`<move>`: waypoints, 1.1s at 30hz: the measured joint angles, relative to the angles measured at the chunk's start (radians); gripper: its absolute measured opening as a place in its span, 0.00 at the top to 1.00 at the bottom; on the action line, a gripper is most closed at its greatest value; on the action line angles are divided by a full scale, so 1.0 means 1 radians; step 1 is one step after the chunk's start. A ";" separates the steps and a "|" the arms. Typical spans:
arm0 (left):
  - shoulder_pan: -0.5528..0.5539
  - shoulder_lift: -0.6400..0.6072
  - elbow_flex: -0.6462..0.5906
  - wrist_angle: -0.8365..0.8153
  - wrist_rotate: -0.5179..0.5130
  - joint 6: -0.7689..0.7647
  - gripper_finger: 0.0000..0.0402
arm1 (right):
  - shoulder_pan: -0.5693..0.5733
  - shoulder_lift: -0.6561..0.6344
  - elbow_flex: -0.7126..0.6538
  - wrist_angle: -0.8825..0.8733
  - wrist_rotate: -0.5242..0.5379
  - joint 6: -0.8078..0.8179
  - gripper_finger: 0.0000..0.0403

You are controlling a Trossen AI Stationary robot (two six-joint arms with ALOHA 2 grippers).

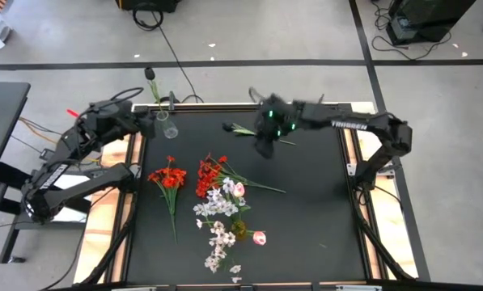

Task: Sort flowers into vase by color
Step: Put the right orange flowers into the transparent vase

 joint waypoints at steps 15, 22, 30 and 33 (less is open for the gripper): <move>-0.037 0.137 -0.009 0.001 0.015 0.006 0.49 | 0.176 0.198 -0.262 0.430 0.024 -0.093 0.22; -0.037 0.173 -0.009 0.001 0.034 0.009 0.49 | 0.229 0.264 -0.262 0.444 0.056 -0.108 0.22; -0.037 0.195 -0.009 0.004 0.036 0.008 0.49 | 0.305 0.327 -0.261 0.496 0.188 -0.187 0.29; -0.041 0.199 -0.009 0.007 0.037 0.005 0.49 | 0.317 0.339 -0.257 0.499 0.237 -0.163 0.31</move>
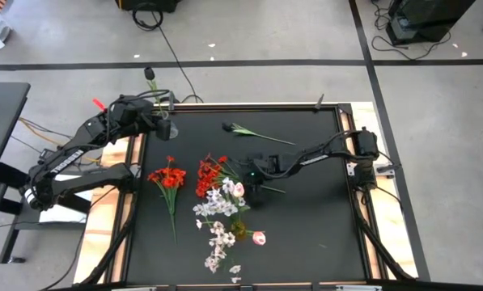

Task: Sort flowers into vase by color
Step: Put the right orange flowers into the transparent vase

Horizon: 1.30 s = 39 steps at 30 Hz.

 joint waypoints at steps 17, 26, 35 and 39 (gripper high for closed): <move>-0.002 0.002 0.000 0.002 0.034 -0.029 0.49 | -0.006 -0.005 -0.002 0.007 -0.016 0.185 0.96; -0.002 -0.005 0.000 0.013 0.060 -0.037 0.49 | -0.074 -0.092 -0.006 0.042 -0.081 0.334 0.97; -0.002 -0.061 0.000 0.122 0.060 -0.020 0.49 | -0.148 -0.274 -0.005 0.098 -0.086 0.393 0.97; -0.007 -0.088 0.000 0.143 0.079 0.001 0.51 | -0.173 -0.348 -0.005 0.144 -0.085 0.410 0.97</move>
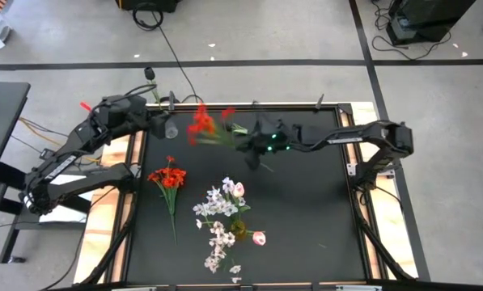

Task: Sort flowers into vase by color
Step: Put the right orange flowers into the transparent vase

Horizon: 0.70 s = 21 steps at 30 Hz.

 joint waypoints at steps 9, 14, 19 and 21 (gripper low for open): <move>-0.076 0.021 0.000 0.113 0.096 -0.058 0.56 | -0.034 -0.080 0.001 0.223 -0.039 0.013 0.97; -0.173 0.053 0.000 0.286 0.102 -0.047 0.56 | -0.037 -0.077 0.001 0.386 -0.083 0.038 0.97; -0.258 0.104 0.000 0.480 0.096 -0.016 0.55 | -0.037 -0.077 0.001 0.521 -0.104 0.064 0.97; -0.288 0.133 0.000 0.561 0.093 -0.001 0.52 | -0.037 -0.077 0.002 0.549 -0.101 0.065 0.97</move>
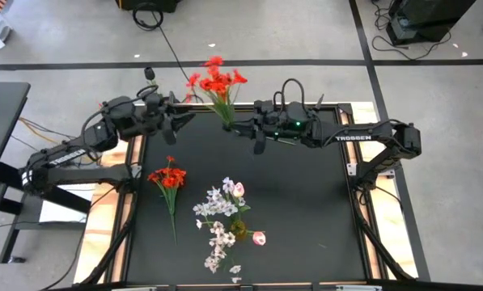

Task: Sort flowers into vase by color
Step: Put the right orange flowers into the transparent vase

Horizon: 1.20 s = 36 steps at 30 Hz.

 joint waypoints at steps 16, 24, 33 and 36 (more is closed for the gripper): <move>-0.085 0.286 0.000 0.425 -0.026 -0.020 0.26 | 0.000 0.001 0.000 0.062 0.007 0.003 0.97; -0.105 0.357 0.000 0.547 0.015 -0.029 0.26 | -0.001 0.001 0.000 0.062 0.006 -0.004 0.97; -0.110 0.370 0.000 0.568 0.044 -0.029 0.37 | -0.025 0.001 0.000 0.078 0.006 0.030 0.97; -0.108 0.369 0.000 0.571 0.045 -0.029 0.43 | -0.026 0.001 0.000 0.076 -0.003 0.029 0.97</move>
